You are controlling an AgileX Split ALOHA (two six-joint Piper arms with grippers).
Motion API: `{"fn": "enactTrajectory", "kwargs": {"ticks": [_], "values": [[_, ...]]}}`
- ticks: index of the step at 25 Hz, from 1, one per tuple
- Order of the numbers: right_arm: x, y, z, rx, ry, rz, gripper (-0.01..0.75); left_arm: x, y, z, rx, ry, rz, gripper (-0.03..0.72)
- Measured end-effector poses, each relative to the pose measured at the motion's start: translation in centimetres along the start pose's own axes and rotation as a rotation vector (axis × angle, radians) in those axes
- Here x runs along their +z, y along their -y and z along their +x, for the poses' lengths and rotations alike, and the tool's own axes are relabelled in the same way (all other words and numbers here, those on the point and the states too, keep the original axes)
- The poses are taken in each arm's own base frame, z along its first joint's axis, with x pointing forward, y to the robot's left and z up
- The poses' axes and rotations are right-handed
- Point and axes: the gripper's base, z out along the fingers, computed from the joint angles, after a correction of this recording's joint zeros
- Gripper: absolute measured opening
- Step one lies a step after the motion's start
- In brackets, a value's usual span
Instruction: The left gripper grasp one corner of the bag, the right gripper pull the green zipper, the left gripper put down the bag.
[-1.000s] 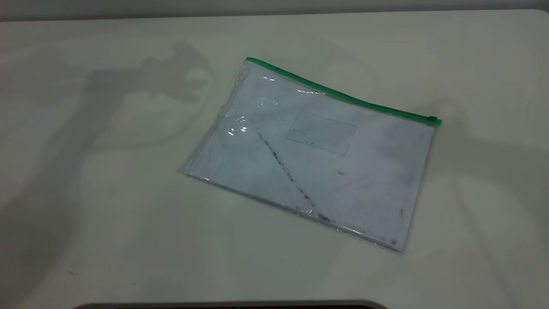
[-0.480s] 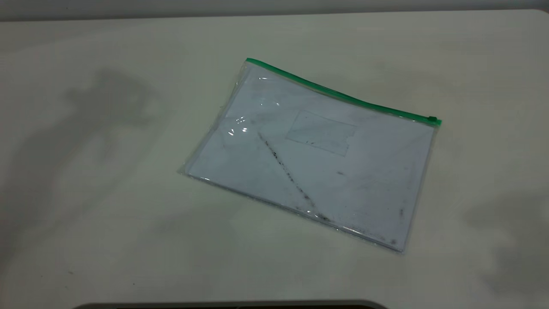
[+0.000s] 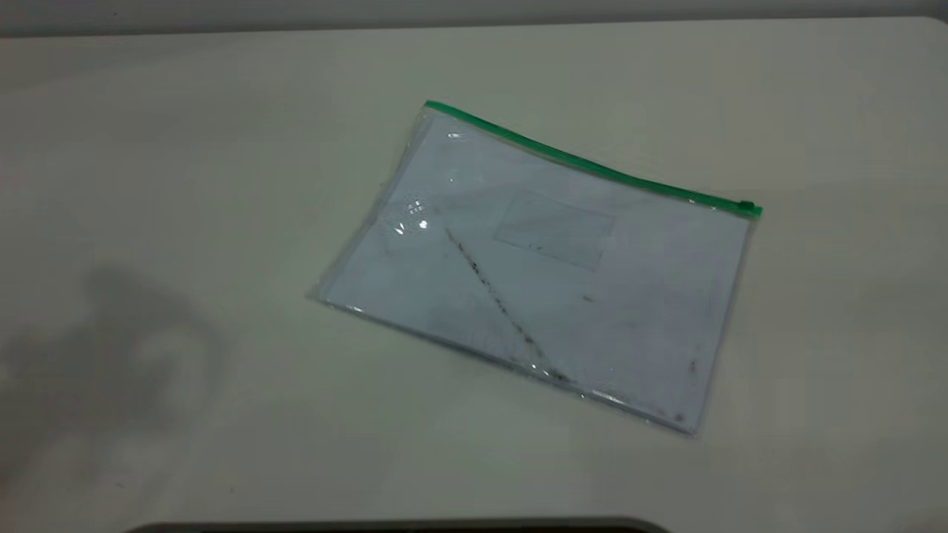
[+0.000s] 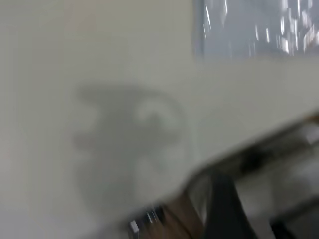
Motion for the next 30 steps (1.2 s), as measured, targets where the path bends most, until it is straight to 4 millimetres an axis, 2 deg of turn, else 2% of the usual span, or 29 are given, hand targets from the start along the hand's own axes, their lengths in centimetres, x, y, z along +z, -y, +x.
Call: {"fn": "enactTrajectory", "kwargs": {"ticks": [4,7,13,16,20,25,30], "values": [[-0.7,-0.1,0.8,-0.004,0.073,0.003,0.506,2.6,0.9,5.5,-0.086,-0.108,0.024,0.509],[-0.9,-0.1,0.9,-0.011,0.088,-0.001,0.506,3.8,1.6,9.2,-0.110,-0.145,0.029,0.509],[-1.0,-0.4,1.0,-0.006,0.096,-0.030,0.506,4.1,2.5,15.5,-0.111,-0.072,-0.054,0.509],[-1.0,-0.4,1.0,-0.006,0.096,-0.031,0.506,3.7,2.9,17.8,-0.116,0.030,-0.107,0.509],[-1.0,-0.4,1.0,-0.005,0.096,-0.032,0.506,2.5,3.3,20.0,-0.096,0.253,-0.192,0.509],[-1.0,-0.5,1.0,-0.005,0.102,-0.032,0.506,1.6,4.0,22.8,-0.079,0.450,-0.238,0.509],[-2.7,-0.4,2.6,0.041,0.264,-0.006,0.506,1.2,4.6,24.9,-0.062,0.597,-0.263,0.509]]}}
